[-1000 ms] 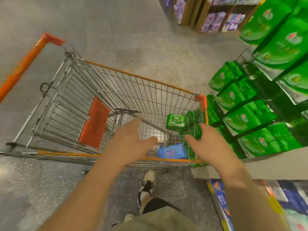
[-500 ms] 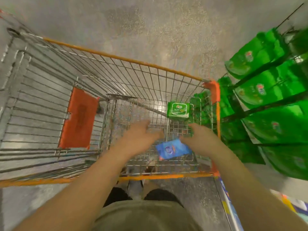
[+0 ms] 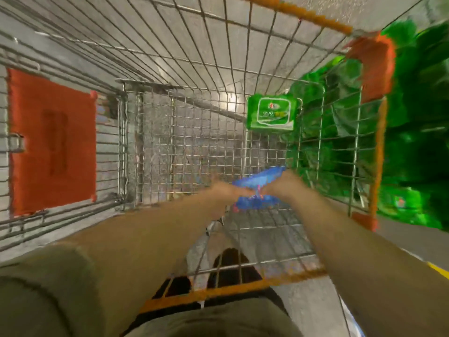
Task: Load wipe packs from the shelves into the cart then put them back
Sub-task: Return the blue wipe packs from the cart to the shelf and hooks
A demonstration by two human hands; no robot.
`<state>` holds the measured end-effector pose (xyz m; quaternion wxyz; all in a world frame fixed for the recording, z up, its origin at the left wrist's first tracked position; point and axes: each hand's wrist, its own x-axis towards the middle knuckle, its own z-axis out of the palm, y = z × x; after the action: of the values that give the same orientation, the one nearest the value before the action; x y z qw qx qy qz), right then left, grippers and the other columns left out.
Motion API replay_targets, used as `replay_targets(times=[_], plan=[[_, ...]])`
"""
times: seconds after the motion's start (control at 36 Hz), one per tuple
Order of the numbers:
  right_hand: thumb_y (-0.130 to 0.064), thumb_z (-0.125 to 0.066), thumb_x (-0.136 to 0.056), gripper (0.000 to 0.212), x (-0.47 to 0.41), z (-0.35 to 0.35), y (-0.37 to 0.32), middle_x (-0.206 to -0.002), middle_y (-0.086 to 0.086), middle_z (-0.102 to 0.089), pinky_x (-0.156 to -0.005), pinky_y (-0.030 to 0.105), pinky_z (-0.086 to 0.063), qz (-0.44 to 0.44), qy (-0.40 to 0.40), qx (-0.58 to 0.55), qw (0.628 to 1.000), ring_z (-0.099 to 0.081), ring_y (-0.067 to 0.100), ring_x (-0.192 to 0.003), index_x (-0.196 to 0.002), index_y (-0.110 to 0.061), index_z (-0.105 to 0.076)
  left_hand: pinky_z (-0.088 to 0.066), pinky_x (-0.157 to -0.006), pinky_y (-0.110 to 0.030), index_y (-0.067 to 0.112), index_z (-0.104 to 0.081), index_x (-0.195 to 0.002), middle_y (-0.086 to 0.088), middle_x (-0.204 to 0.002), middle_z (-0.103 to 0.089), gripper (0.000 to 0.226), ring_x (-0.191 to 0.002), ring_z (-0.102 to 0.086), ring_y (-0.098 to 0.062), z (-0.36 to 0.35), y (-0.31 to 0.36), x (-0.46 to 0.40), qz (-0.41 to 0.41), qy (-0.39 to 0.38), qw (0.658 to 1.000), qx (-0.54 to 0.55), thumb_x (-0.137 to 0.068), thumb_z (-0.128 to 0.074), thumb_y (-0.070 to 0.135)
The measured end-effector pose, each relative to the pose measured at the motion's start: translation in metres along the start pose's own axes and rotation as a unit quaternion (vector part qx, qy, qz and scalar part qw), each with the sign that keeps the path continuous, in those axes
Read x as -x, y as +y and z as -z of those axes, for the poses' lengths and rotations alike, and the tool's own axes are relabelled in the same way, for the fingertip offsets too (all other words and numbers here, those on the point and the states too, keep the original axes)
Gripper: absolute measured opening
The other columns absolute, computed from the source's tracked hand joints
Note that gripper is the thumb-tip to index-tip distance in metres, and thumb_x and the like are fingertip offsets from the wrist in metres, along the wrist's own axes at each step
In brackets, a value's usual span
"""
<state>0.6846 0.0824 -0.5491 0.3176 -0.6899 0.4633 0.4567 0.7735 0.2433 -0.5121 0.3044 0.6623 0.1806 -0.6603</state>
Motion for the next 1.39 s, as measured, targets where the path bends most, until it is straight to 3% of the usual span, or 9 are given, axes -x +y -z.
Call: replay_targets(times=[0.08, 0.25, 0.36, 0.47, 0.61, 0.83, 1.03, 1.11, 1.39], plan=[[-0.064, -0.072, -0.046, 0.094, 0.002, 0.000, -0.007, -0.128, 0.005, -0.064, -0.081, 0.027, -0.045, 0.007, 0.008, -0.014, 1.000, -0.061, 0.021, -0.114, -0.124, -0.012, -0.063, -0.058, -0.067, -0.031, 0.007, -0.074, -0.099, -0.012, -0.102, -0.076, 0.025, -0.074, -0.070, -0.014, -0.011, -0.012, -0.029, 0.016, -0.013, 0.999, 0.030, -0.081, -0.087, 0.017], [-0.017, -0.082, -0.079, 0.029, 0.008, 0.004, -0.015, -0.111, 0.007, -0.069, -0.081, 0.033, -0.054, -0.020, 0.020, -0.109, 0.994, -0.066, 0.024, -0.099, -0.104, -0.012, -0.070, -0.057, -0.067, -0.037, 0.005, -0.066, -0.124, -0.017, -0.119, -0.072, 0.045, -0.094, -0.069, -0.030, -0.024, -0.019, -0.049, 0.026, -0.007, 0.993, 0.117, -0.086, -0.082, 0.025], [-0.030, -0.095, -0.056, 0.070, 0.010, 0.002, -0.016, -0.115, 0.007, -0.067, -0.086, 0.037, -0.055, -0.041, -0.002, -0.172, 0.984, -0.065, 0.025, -0.103, -0.114, -0.009, -0.062, -0.055, -0.093, -0.046, 0.007, -0.070, -0.112, -0.012, -0.112, -0.073, 0.030, -0.100, -0.069, -0.029, -0.023, -0.018, -0.052, 0.034, -0.008, 0.987, 0.154, -0.088, -0.079, 0.022], [-0.035, -0.094, -0.066, 0.079, 0.015, 0.004, -0.013, -0.120, 0.007, -0.062, -0.087, 0.037, -0.050, -0.061, -0.026, -0.242, 0.968, -0.060, 0.024, -0.104, -0.128, -0.006, -0.054, -0.056, -0.099, -0.051, 0.011, -0.067, -0.125, -0.011, -0.111, -0.077, 0.088, -0.105, -0.073, -0.030, -0.016, -0.026, -0.067, 0.047, -0.027, 0.982, 0.181, -0.049, -0.094, 0.045], [-0.037, -0.092, -0.068, 0.052, 0.030, 0.017, -0.029, -0.091, 0.004, -0.068, -0.061, 0.027, -0.050, -0.027, -0.057, -0.301, 0.951, -0.065, 0.017, -0.075, -0.103, -0.010, -0.064, -0.057, -0.088, -0.041, 0.015, -0.070, -0.117, -0.009, -0.109, -0.077, 0.042, -0.094, -0.071, -0.027, 0.008, -0.005, -0.020, 0.030, -0.045, 0.974, 0.221, -0.081, -0.083, 0.033], [-0.042, -0.100, -0.044, 0.090, 0.093, 0.038, -0.074, -0.103, 0.010, -0.078, -0.078, 0.044, -0.062, 0.070, -0.064, -0.457, 0.884, -0.077, 0.028, -0.090, -0.121, -0.012, -0.065, -0.056, -0.093, -0.044, 0.018, -0.072, -0.090, -0.004, -0.080, -0.077, 0.021, -0.078, -0.070, -0.022, 0.050, 0.038, 0.067, -0.034, -0.040, 0.969, 0.240, -0.088, -0.073, 0.039], [-0.012, -0.068, -0.090, 0.020, 0.192, 0.074, -0.099, -0.083, 0.007, -0.076, -0.047, 0.025, -0.053, 0.146, -0.046, -0.550, 0.821, -0.072, 0.017, -0.061, -0.110, -0.009, -0.068, -0.061, -0.055, -0.028, 0.017, -0.068, -0.092, 0.000, -0.073, -0.076, 0.012, -0.060, -0.073, -0.013, 0.082, 0.076, 0.170, -0.135, -0.055, 0.967, 0.207, -0.094, -0.066, 0.029], [-0.012, -0.062, -0.095, 0.005, 0.240, 0.087, -0.099, -0.067, -0.001, -0.074, -0.043, 0.022, -0.052, 0.178, -0.046, -0.558, 0.809, -0.069, 0.012, -0.052, -0.093, -0.015, -0.066, -0.063, -0.067, -0.035, 0.017, -0.070, -0.094, -0.001, -0.079, -0.078, 0.011, -0.066, -0.074, -0.015, 0.089, 0.086, 0.212, -0.174, -0.078, 0.964, 0.183, -0.093, -0.067, 0.028], [-0.022, -0.075, -0.081, 0.048, 0.359, 0.089, -0.086, -0.114, 0.017, -0.074, -0.080, 0.046, -0.057, 0.258, 0.075, -0.641, 0.719, -0.072, 0.036, -0.100, -0.126, -0.009, -0.067, -0.059, -0.089, -0.044, 0.017, -0.072, -0.098, -0.003, -0.089, -0.078, 0.017, -0.084, -0.072, -0.022, 0.090, 0.101, 0.325, -0.278, -0.147, 0.946, 0.074, -0.087, -0.072, 0.031]])
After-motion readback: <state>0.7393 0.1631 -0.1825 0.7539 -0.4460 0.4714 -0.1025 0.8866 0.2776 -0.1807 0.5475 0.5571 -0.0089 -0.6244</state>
